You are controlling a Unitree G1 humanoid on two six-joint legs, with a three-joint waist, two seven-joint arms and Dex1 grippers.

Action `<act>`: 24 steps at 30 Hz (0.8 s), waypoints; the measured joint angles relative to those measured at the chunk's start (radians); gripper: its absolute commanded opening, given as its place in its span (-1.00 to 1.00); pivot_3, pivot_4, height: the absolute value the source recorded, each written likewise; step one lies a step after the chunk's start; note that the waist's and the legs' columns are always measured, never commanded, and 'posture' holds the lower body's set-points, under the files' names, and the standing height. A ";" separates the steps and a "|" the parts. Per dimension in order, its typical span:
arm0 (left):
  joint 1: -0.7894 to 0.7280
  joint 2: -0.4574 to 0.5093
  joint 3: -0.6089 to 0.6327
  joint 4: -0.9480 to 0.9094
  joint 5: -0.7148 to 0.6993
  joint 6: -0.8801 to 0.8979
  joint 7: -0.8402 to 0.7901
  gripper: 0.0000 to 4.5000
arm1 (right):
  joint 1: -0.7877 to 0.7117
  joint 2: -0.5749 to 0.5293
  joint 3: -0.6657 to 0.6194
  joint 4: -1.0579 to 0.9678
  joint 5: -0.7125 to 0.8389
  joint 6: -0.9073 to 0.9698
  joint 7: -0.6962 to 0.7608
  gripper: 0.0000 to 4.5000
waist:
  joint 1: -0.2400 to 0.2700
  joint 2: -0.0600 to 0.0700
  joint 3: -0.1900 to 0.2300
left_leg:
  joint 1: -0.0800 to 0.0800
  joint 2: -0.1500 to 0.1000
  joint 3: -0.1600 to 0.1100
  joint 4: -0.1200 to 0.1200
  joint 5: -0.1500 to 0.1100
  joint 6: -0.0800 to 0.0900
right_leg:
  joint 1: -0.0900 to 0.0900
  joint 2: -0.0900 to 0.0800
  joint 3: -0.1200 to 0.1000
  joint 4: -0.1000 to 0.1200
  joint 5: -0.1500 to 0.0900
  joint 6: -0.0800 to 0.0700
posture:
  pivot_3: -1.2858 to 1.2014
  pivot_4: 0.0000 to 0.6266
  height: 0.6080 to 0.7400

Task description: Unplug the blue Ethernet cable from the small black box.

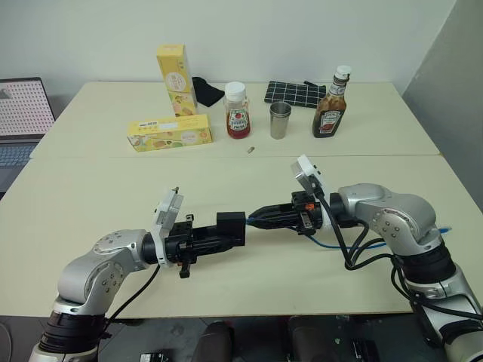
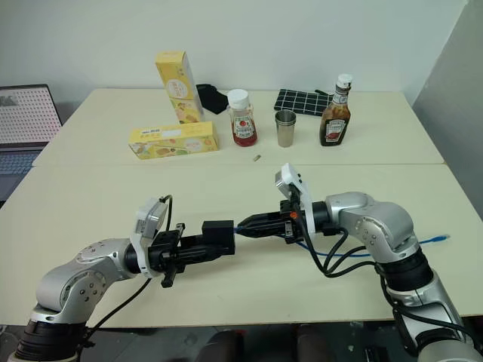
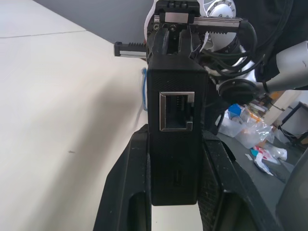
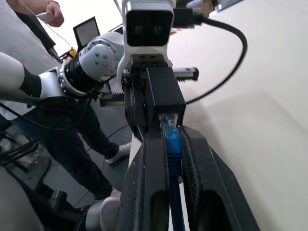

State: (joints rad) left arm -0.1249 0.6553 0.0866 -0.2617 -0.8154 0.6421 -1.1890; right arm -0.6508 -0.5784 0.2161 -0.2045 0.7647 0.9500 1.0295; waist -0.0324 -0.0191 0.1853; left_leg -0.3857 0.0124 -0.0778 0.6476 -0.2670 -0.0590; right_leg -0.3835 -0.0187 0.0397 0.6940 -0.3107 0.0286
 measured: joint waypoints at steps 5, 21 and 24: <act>0.041 -0.001 0.032 -0.003 0.001 -0.010 0.037 -0.64 | 0.002 -0.028 -0.016 0.034 -0.009 -0.006 0.015 -0.99 | -0.001 0.000 0.000 | 0.000 0.000 0.000 -0.001 0.000 0.000 | 0.000 0.000 0.000 0.000 0.000 0.000 | 0.03 -0.52 1.00; 0.096 -0.003 0.138 -0.020 0.008 0.001 0.231 -0.64 | -0.083 0.179 -0.071 0.724 -0.597 -0.599 -0.557 -0.64 | -0.001 0.000 0.000 | -0.005 0.000 0.002 0.000 0.000 0.000 | -0.005 0.000 0.001 0.000 0.000 0.000 | 0.03 -0.52 1.00; 0.091 -0.009 0.138 -0.017 0.045 -0.023 0.266 -0.64 | -0.082 0.183 -0.084 0.731 -0.607 -0.617 -0.547 -0.32 | -0.002 0.000 0.000 | -0.006 0.000 0.002 -0.001 0.000 0.000 | -0.006 0.000 0.001 0.001 0.000 0.000 | 0.03 -0.52 1.00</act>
State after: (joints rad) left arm -0.0337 0.6465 0.2250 -0.2784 -0.7699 0.6193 -0.9234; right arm -0.7332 -0.3953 0.1324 0.5267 0.1574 0.3328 0.4824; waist -0.0340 -0.0191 0.1853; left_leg -0.3913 0.0126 -0.0759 0.6471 -0.2668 -0.0593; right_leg -0.3892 -0.0190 0.0409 0.6945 -0.3106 0.0286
